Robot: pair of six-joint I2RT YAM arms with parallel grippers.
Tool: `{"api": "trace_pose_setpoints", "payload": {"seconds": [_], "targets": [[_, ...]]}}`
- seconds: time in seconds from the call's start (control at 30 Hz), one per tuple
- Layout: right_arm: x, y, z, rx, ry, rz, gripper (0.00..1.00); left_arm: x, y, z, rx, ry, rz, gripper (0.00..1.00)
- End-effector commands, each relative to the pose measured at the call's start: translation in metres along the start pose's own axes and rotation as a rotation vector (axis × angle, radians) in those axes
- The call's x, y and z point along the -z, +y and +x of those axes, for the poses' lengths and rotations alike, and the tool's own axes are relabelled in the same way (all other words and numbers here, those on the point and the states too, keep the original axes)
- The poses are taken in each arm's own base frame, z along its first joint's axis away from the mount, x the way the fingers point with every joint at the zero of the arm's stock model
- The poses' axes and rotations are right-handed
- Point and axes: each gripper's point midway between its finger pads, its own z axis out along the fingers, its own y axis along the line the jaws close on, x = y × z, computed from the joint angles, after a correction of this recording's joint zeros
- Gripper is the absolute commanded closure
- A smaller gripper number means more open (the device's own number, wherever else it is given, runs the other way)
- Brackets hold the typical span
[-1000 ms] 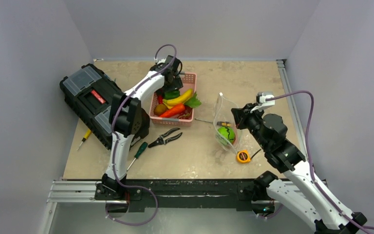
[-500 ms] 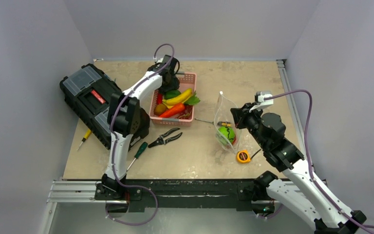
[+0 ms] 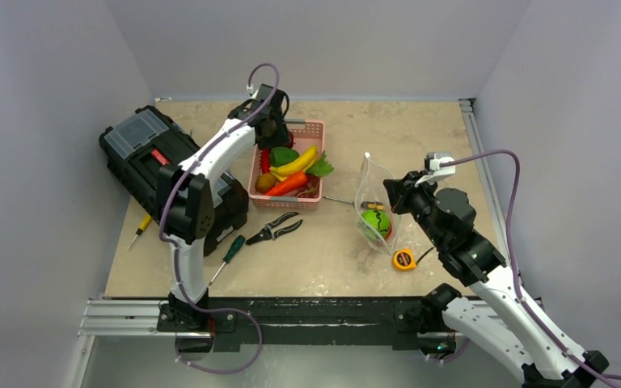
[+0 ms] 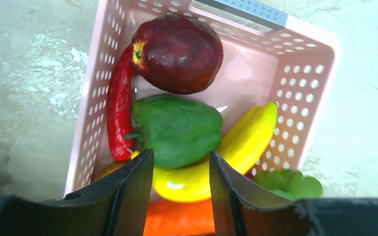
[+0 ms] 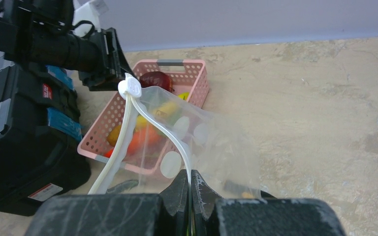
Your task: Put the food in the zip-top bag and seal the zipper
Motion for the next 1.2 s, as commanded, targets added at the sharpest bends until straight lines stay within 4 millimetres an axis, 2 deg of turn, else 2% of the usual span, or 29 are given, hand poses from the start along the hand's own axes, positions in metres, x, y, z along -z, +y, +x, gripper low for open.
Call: {"api": "trace_pose_setpoints", "payload": {"seconds": [0.0,0.07,0.17,0.27,0.4,0.57,0.77,0.93,1.17], "targets": [[0.002,0.006,-0.013,-0.002,-0.049,-0.026,1.00,0.049,-0.006,-0.024,-0.010,-0.089,0.079,0.56],[0.003,0.006,-0.014,-0.003,-0.051,-0.028,1.00,0.055,-0.006,-0.024,-0.024,-0.090,0.089,0.54],[0.004,0.006,-0.014,-0.004,-0.053,-0.030,1.00,0.056,-0.008,-0.019,-0.068,-0.064,0.109,0.42],[0.004,0.006,-0.015,-0.003,-0.054,-0.030,1.00,0.047,-0.008,-0.011,-0.122,-0.034,0.116,0.32],[0.005,0.006,-0.015,-0.005,-0.056,-0.030,1.00,0.029,-0.008,-0.002,-0.275,0.011,0.131,0.27],[0.005,0.006,-0.015,-0.003,-0.051,-0.031,1.00,0.008,-0.005,-0.009,-0.491,0.034,0.106,0.26],[0.001,0.006,-0.012,0.001,-0.040,-0.027,1.00,-0.015,-0.006,-0.009,-0.643,0.099,0.099,0.27],[0.000,0.005,-0.011,0.002,-0.039,-0.018,1.00,-0.028,-0.002,0.003,-0.743,0.171,0.112,0.28],[-0.002,0.006,-0.011,0.005,-0.036,-0.021,1.00,-0.030,-0.003,0.031,-0.790,0.277,0.196,0.24]]}}
